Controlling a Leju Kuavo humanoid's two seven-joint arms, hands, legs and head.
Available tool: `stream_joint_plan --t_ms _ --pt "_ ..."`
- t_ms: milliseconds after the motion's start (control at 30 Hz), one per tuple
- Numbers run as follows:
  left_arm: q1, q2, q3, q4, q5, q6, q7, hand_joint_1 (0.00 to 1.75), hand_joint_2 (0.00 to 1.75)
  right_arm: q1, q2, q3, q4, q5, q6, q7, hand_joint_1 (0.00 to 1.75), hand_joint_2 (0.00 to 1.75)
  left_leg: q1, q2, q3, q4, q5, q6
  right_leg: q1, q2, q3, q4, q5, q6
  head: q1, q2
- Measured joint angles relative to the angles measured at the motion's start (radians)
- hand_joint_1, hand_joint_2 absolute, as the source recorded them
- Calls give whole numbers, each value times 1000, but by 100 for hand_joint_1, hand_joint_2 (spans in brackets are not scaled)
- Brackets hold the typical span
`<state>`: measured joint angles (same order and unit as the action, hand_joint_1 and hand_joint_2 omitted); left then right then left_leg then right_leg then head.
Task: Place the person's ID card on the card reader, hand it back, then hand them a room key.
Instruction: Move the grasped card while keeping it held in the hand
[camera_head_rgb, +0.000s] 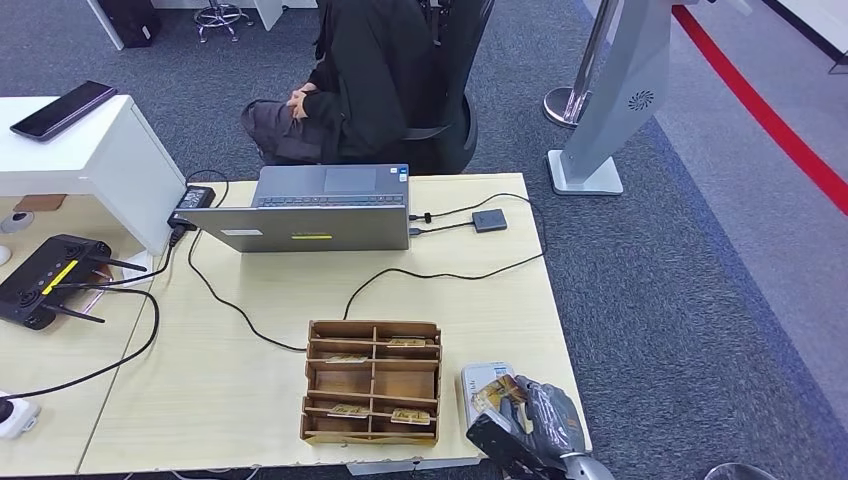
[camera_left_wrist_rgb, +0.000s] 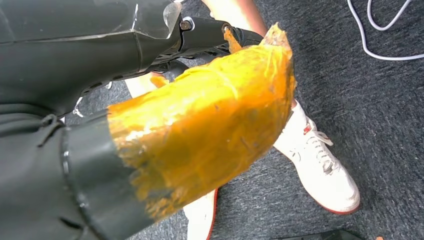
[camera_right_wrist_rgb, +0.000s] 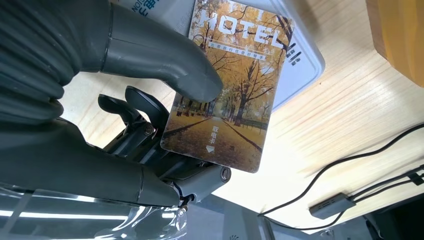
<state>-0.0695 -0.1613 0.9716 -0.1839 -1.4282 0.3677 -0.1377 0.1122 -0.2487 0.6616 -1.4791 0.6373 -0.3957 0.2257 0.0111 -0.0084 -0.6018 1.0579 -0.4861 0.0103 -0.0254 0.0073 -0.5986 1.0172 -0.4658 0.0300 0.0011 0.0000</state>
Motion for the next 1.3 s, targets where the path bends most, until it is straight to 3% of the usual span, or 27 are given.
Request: stream_joint_plan --t_ms 767,1300 --pt "0 0 0 0 -3 0 0 0 0 -7 7 1 9 7 1 10 175 175 0 0 2 0 0 0 0 0 2 0 0 0 0 0" --pt "1 0 0 0 16 0 -1 0 0 17 8 -7 -56 52 -74 -55 175 175 0 0 1 0 0 0 0 0 0 0 0 0 0 0"
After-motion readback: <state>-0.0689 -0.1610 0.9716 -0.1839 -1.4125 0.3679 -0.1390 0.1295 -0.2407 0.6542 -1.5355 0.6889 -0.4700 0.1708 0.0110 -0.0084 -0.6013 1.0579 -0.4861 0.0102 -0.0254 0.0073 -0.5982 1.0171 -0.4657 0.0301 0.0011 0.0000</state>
